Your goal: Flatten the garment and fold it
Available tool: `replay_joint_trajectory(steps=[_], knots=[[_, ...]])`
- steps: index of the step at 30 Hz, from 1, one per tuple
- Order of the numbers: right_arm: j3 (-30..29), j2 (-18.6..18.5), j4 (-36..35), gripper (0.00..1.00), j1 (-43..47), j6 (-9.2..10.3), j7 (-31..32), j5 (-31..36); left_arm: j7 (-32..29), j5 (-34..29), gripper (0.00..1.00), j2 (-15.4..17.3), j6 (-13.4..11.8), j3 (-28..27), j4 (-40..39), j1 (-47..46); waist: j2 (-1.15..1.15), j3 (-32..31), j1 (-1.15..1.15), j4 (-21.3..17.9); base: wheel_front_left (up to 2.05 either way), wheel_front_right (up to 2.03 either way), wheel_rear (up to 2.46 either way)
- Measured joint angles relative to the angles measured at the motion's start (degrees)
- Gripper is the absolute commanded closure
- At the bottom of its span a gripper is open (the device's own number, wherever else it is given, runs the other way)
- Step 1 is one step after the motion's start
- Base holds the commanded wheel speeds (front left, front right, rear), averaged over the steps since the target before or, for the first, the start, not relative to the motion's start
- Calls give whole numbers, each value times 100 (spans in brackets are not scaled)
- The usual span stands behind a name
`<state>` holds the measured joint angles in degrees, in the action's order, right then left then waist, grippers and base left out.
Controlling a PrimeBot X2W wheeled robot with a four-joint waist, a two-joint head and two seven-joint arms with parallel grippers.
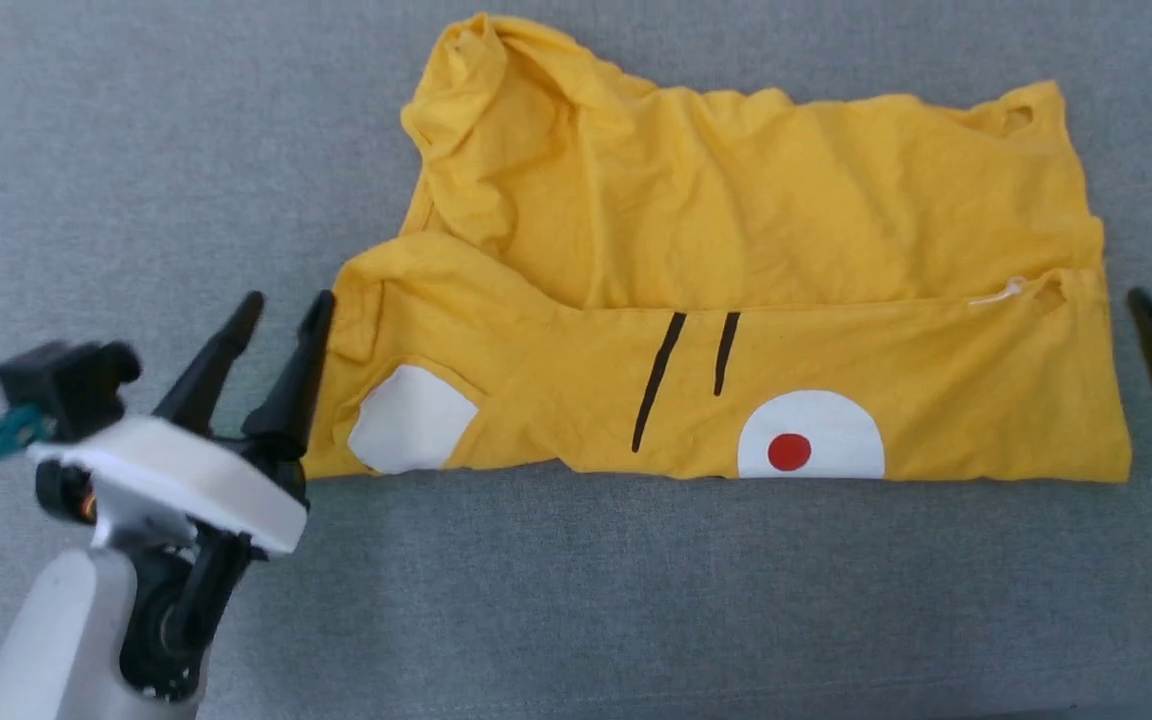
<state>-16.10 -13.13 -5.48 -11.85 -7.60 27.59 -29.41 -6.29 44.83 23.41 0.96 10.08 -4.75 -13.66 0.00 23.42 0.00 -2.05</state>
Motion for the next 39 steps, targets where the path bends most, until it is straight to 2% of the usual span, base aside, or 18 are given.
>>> replay_joint_trajectory(steps=[6,9,14,18,22,32,39], knots=[[-129,502,-309,0,361,0,-1454,649,1601,-675,0,-345,-315,-330,-335,591,0,-345,0,35,0,0,0],[-7,706,-290,0,608,0,-2062,947,2000,-1027,0,-531,-441,-446,-480,882,0,-499,-1,48,0,0,0],[-2,926,-69,0,963,0,-3041,1545,2102,-1772,0,-806,-459,-455,-523,1326,0,-724,-1,75,0,0,0],[4,983,186,0,1157,0,-3505,2009,2102,-2130,0,-1002,-447,-435,-459,1574,0,-848,-2,93,0,0,0],[34,1006,581,0,1435,0,-3897,2072,2102,-2472,0,-1254,-287,-424,-208,1874,0,-1024,-1,132,0,0,0],[103,1012,1020,0,1689,0,-4127,1913,2102,-2636,0,-1574,49,-698,53,2125,0,-1317,-1,174,0,0,0],[38,1012,1074,0,1685,0,-4177,1881,1972,-2705,0,-1545,203,-648,248,2096,0,-1365,-1,232,0,0,0]])
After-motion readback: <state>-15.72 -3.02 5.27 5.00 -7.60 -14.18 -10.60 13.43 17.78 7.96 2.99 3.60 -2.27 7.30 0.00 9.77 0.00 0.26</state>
